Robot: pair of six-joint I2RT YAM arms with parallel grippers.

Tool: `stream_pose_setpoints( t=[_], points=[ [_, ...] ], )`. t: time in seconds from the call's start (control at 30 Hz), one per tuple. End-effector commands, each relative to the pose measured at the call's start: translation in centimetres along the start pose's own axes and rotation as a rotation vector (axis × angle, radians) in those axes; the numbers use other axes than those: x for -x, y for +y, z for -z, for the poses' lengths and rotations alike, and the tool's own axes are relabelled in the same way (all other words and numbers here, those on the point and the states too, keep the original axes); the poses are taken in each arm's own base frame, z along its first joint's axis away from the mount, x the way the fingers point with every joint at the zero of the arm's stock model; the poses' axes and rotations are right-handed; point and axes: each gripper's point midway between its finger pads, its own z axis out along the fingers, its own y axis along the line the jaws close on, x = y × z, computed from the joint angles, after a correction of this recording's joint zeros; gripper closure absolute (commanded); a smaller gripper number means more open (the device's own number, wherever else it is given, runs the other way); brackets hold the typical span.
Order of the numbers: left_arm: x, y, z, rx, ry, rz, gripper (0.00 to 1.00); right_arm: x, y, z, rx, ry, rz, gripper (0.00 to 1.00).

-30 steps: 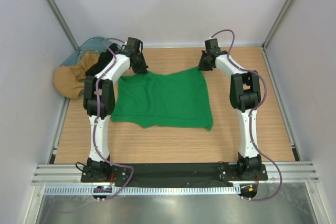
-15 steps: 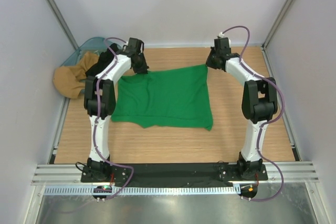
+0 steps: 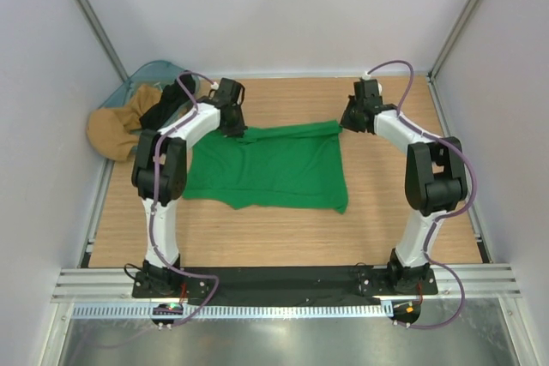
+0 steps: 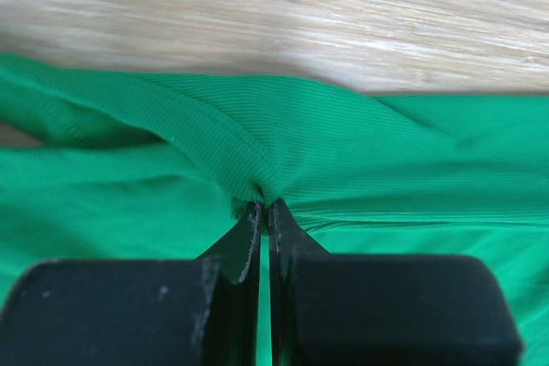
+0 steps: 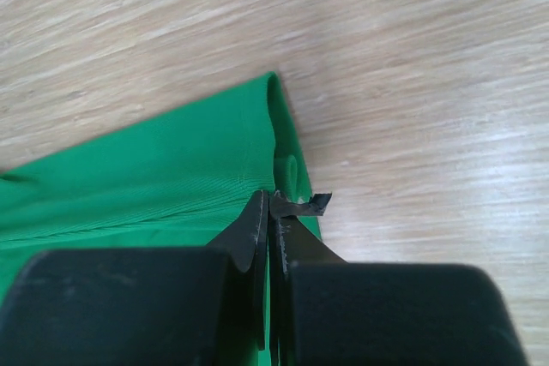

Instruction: Fold and stack the tank tops

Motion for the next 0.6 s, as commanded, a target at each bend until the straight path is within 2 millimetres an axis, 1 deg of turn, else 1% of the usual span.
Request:
stream_pose_setpoints(
  t=[0.0,0.07,0.1,0.13,0.17,0.3,0.37,0.4,0.43,0.5,0.53,0.57],
  points=[
    [2.6,0.1,2.7,-0.002,-0.124,0.022,1.00,2.3,0.9,2.4,0.037,-0.095,-0.024,0.99],
    [2.6,0.2,3.0,0.002,-0.146,0.024,1.00,1.7,0.5,2.7,0.032,-0.089,-0.031,0.99],
    [2.1,0.4,3.3,0.004,-0.148,0.022,1.00,1.4,0.4,2.8,0.031,-0.088,-0.034,0.99],
    [2.1,0.2,3.6,-0.002,-0.164,0.022,1.00,0.6,0.0,2.7,0.025,-0.074,-0.037,0.99],
    [2.0,0.3,3.8,-0.002,-0.170,0.026,1.00,0.6,0.0,3.1,0.030,-0.081,-0.040,0.99],
    [1.3,0.4,5.3,-0.002,-0.196,0.025,1.00,-0.8,-0.7,3.6,0.024,-0.064,-0.050,0.99],
    [1.0,0.5,5.7,0.000,-0.205,0.023,1.00,-1.1,-0.8,4.0,0.023,-0.066,-0.051,0.99],
    [0.4,0.8,5.7,0.006,-0.200,0.020,1.00,-1.0,-0.7,4.4,0.029,-0.075,-0.053,0.99],
    [0.4,0.7,6.3,0.003,-0.216,0.021,1.00,-1.5,-0.9,4.5,0.027,-0.068,-0.053,0.99],
    [-0.3,1.1,6.4,0.010,-0.211,0.024,1.00,-1.6,-0.9,5.0,0.030,-0.075,-0.055,0.99],
    [-0.3,1.1,6.8,0.009,-0.219,0.026,1.00,-2.3,-0.9,5.0,0.030,-0.064,-0.050,0.99],
    [-1.0,1.5,6.7,0.016,-0.208,0.025,1.00,-2.4,-0.9,5.2,0.029,-0.063,-0.050,0.99]
  ],
)
